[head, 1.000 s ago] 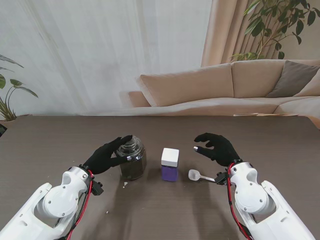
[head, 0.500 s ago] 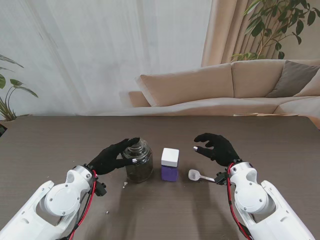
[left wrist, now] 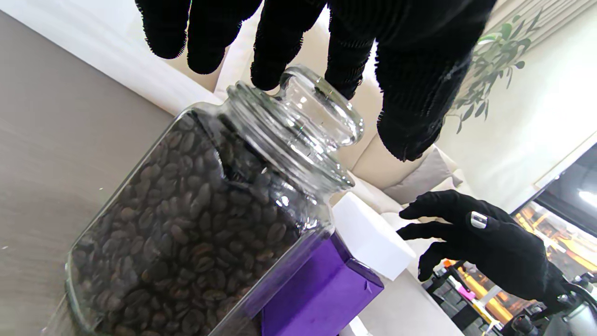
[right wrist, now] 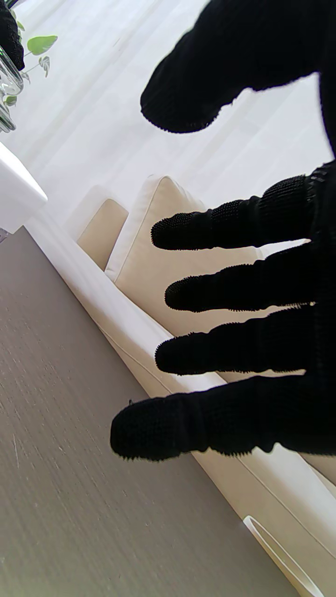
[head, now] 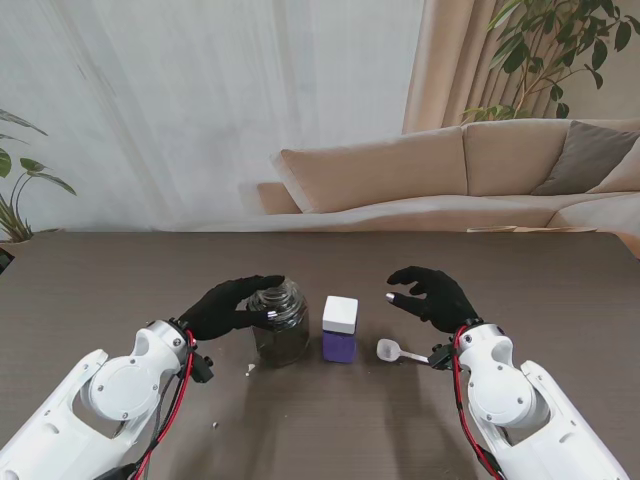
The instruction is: Portion coffee beans from the glass jar into the coffee jar
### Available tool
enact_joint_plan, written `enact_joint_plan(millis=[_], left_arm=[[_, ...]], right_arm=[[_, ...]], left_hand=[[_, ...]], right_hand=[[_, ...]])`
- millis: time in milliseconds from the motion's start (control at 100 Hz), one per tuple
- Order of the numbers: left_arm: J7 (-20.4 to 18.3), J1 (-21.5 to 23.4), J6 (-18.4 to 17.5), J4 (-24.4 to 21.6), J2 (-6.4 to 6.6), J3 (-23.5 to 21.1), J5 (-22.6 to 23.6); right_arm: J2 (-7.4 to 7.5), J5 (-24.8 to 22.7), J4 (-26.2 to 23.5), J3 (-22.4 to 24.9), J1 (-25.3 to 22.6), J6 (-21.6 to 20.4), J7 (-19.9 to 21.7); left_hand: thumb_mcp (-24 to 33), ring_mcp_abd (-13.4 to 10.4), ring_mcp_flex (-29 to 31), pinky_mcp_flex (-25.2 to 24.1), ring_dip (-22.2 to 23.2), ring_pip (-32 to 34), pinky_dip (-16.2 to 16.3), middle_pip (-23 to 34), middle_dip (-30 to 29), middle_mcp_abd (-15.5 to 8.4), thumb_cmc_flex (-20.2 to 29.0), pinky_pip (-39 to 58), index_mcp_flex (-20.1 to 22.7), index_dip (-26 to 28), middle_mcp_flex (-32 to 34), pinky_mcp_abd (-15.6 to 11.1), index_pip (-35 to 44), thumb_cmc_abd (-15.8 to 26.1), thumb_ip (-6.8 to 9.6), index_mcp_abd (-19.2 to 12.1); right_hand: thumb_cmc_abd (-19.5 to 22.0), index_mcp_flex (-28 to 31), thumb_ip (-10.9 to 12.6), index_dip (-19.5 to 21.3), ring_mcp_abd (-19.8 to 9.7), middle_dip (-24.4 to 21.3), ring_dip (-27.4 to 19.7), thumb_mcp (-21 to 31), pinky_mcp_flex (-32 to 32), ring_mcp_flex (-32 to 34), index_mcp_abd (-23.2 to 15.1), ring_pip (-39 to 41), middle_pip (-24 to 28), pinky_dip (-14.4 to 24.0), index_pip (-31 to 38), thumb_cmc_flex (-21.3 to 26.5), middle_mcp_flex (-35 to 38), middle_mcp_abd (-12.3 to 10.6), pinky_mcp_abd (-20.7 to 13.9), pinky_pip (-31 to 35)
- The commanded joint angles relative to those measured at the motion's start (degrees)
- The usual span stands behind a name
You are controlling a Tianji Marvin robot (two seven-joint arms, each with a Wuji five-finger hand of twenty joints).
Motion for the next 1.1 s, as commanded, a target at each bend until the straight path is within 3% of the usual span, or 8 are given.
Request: enact_joint_plan(millis=[0, 440, 640, 710, 790, 880, 960, 1090], left_arm=[[-2.11, -1.05, -0.65, -0.5, 0.01, 0.33, -0.04], [-4.73, -4.54, -1.67, -3.53, 0.56, -0.6, 0.58], [-7.12, -6.74, -2.14, -4.06, 1.2, -0.4, 2.84], [-7.74, -7.82, -2.98, -3.87, 1.47, -0.16, 4.77], [-8.84, -9.33, -4.31, -3.5, 1.87, 0.14, 6.92], [-10.09, -11.09, -5.34, -3.15, 2.28, 0.58, 9.23], [-11.15, -12.62, -6.46, -2.93, 2.65, 1.05, 11.75], [-13.54, -14.66, -7.53, -2.99, 3.3, 1.91, 15.37]], right_arm=[[-0.21, -0.09, 0.03, -0.14, -0.14, -0.11, 0.84], [-0.21, 0.29, 0.05, -0.12, -0.13, -0.05, 1.06], [-0.15, 0.4, 0.07, -0.24, -0.11, -0.18, 1.37], [-0.12, 0.44, 0.06, -0.26, -0.11, -0.16, 1.54], [-0.1, 0.56, 0.04, -0.29, -0.12, -0.09, 1.71], [-0.04, 0.65, -0.02, -0.3, -0.15, -0.02, 2.0], [-0.02, 0.76, -0.06, -0.31, -0.17, 0.02, 2.2], [0.02, 0.94, -0.08, -0.31, -0.15, 0.04, 2.48]], left_hand=[[-1.03, -1.11, -1.5, -0.94, -0.66, -0.7, -0.09, 1.17, 0.84, -3.45, -1.72, -0.41, 4.38, 2.11, 1.3, -0.76, 5.96, 0.56, 0.17, 4.25], [-1.24, -0.81, -0.75, -0.55, -0.78, -0.47, -0.3, 1.62, 0.92, -2.66, -1.63, -0.39, 5.31, 2.28, 2.59, -0.04, 6.56, 0.52, 0.23, 5.01], [-1.03, 1.12, 3.13, 3.13, 1.23, 1.82, 1.67, 2.03, 1.63, -1.97, -1.06, 2.44, 5.8, 2.62, 3.76, 1.9, 6.94, -0.71, 0.28, 4.21], [-0.67, 2.14, 6.66, 6.16, 5.57, 5.41, 7.88, 2.6, 2.66, -1.82, -1.03, 7.5, 6.15, 3.27, 4.75, 3.29, 7.51, -2.13, 0.27, 3.55], [1.25, 2.92, 9.67, 8.72, 13.52, 10.44, 22.45, 3.19, 4.22, -2.17, -1.9, 15.23, 5.64, 4.12, 5.23, 3.56, 7.61, -4.35, 0.09, 2.36], [3.19, 3.91, 11.95, 7.93, 24.18, 21.04, 37.29, 4.48, 6.84, -2.57, -3.11, 38.13, 5.61, 5.25, 6.71, 2.7, 8.17, -6.93, -0.06, 1.33], [8.2, 4.12, 14.38, 9.66, 33.49, 33.61, 33.73, 5.18, 9.05, -2.44, -5.86, 65.54, 5.46, 5.6, 8.39, 1.12, 8.07, -9.72, -0.67, 0.8], [12.48, 1.68, 19.88, 22.12, 40.45, 49.78, 35.99, 6.06, 10.75, -2.25, -8.37, 78.06, 4.79, 6.03, 9.66, 1.11, 8.22, -13.01, -0.94, -0.6]], right_hand=[[1.26, 1.01, 1.34, 0.85, -0.18, 0.35, 0.34, 0.07, -31.53, 0.03, 0.26, -0.36, -0.3, 1.33, -0.37, -0.53, 0.97, 1.14, 1.14, 0.94], [1.41, 1.01, 1.34, 0.81, -0.11, 0.32, 0.34, 0.08, -31.6, 0.05, 0.27, -0.34, -0.35, 1.29, -0.36, -0.54, 0.97, 1.22, 1.11, 0.92], [1.41, 0.93, 1.35, 0.79, -0.14, 0.33, 0.34, 0.08, -31.64, 0.04, 0.25, -0.35, -0.34, 1.28, -0.39, -0.5, 0.99, 1.18, 1.13, 0.89], [1.48, 0.92, 1.34, 0.79, -0.14, 0.32, 0.35, 0.02, -31.66, 0.1, 0.24, -0.33, -0.36, 1.28, -0.41, -0.59, 1.0, 1.17, 1.19, 0.87], [1.57, 0.91, 1.35, 0.79, -0.08, 0.33, 0.34, 0.04, -31.67, 0.03, 0.23, -0.36, -0.34, 1.28, -0.41, -0.54, 1.04, 1.1, 1.14, 0.86], [1.61, 0.85, 1.37, 0.78, -0.11, 0.31, 0.35, 0.04, -31.67, 0.11, 0.29, -0.34, -0.41, 1.3, -0.43, -0.47, 0.92, 1.15, 1.14, 0.86], [1.65, 0.79, 1.36, 0.77, -0.14, 0.33, 0.35, -0.01, -31.67, 0.07, 0.28, -0.35, -0.37, 1.3, -0.46, -0.53, 1.0, 1.25, 1.1, 0.84], [1.7, 0.75, 1.36, 0.77, -0.07, 0.33, 0.34, -0.07, -31.7, -0.03, 0.32, -0.4, -0.39, 1.3, -0.48, -0.55, 0.99, 1.22, 1.06, 0.8]])
